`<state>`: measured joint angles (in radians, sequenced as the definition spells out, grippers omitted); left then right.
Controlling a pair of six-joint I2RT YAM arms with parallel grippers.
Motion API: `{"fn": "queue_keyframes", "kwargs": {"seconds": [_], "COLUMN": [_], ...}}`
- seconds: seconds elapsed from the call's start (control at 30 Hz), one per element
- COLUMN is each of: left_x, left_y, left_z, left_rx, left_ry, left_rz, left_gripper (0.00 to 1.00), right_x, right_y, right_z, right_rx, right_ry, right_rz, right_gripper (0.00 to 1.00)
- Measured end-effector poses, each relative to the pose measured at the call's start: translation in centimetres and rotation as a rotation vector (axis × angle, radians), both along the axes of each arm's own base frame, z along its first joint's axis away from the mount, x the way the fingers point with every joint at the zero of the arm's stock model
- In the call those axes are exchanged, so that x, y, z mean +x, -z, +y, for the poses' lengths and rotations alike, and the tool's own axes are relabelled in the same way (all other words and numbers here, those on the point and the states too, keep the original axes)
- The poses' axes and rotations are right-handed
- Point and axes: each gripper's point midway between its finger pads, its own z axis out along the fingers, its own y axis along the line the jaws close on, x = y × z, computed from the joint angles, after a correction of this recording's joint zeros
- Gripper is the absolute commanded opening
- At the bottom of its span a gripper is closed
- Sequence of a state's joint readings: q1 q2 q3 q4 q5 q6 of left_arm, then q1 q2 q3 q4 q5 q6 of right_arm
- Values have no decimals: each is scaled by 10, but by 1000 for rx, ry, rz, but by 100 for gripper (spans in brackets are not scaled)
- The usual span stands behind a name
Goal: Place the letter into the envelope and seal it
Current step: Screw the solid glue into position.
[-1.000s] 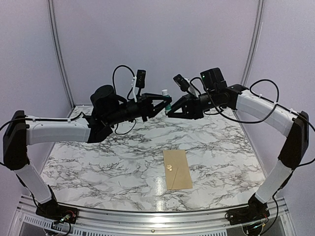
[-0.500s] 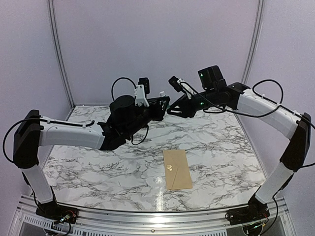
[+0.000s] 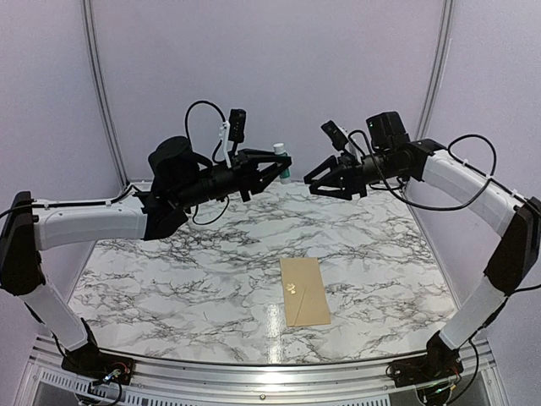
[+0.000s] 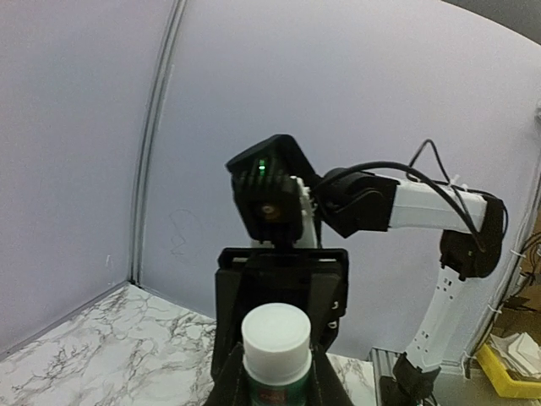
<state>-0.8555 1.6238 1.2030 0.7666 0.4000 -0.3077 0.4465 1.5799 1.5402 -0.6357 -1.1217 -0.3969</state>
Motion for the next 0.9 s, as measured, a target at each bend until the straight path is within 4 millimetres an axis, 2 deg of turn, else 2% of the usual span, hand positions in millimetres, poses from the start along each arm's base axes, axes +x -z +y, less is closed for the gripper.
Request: {"fn": "queue_keyframes", "kwargs": {"seconds": [0.2, 0.47, 0.53, 0.7, 0.9], "left_x": [-20, -24, -24, -25, -27], "left_y": [1, 7, 11, 11, 7], "left_z": [-6, -10, -12, -13, -13], "left_rx": [15, 22, 26, 19, 7], "left_ry": [113, 158, 167, 184, 191], "left_rz": [-14, 12, 25, 32, 28], "left_gripper": [0, 0, 0, 0, 0], "right_x": [-17, -46, -49, -48, -46], "right_y": [6, -8, -10, -13, -14], "right_z": [15, 34, 36, 38, 40], "right_rx": [52, 103, 109, 114, 120], "right_ry": [-132, -251, -260, -260, -254], "right_rz": [90, 117, 122, 129, 135], "right_gripper": [46, 45, 41, 24, 22]}}
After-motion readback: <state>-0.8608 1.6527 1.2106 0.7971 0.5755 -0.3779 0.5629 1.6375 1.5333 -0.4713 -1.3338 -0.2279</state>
